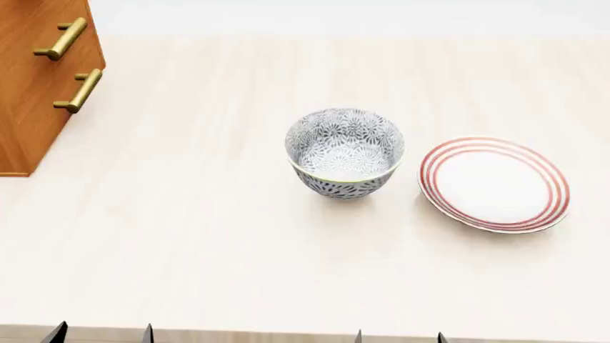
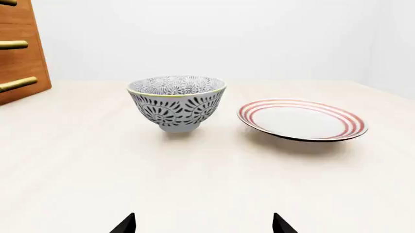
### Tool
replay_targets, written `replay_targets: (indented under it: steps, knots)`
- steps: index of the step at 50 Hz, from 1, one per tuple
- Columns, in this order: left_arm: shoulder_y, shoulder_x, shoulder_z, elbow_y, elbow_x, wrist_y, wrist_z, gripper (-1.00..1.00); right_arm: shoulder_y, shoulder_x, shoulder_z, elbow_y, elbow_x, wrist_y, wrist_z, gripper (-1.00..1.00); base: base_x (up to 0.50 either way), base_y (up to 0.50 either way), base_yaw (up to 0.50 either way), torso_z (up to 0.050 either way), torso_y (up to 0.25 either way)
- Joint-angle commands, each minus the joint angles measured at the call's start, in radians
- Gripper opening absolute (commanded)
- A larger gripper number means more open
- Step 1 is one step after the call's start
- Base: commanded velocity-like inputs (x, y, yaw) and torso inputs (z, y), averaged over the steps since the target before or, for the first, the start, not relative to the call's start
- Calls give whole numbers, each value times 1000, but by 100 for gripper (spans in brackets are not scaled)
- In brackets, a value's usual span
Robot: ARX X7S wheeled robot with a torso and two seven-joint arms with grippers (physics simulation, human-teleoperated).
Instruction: Put the bowl on top of the cabinet.
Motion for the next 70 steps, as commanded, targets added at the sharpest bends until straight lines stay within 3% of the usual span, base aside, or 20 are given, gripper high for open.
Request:
replay_targets:
  steps: [1, 31, 63, 70]
  knots:
    - [0, -15, 17, 2, -18, -3, -19, 100, -2, 14, -19, -6, 21, 3, 20, 100, 0, 0, 0, 0, 0]
    - [-5, -73, 83, -1, -93, -12, -78, 100, -1, 54, -39, -35, 141, 5, 135, 100, 0, 11, 0, 0, 0]
    - [6, -110, 118, 19, -133, -6, -119, 100, -1, 97, -100, -31, 179, -4, 163, 100, 0, 500, 0, 0, 0]
    - [14, -118, 127, 34, -139, -2, -124, 100, -4, 106, -121, -38, 175, 12, 173, 100, 0, 0, 0, 0, 0]
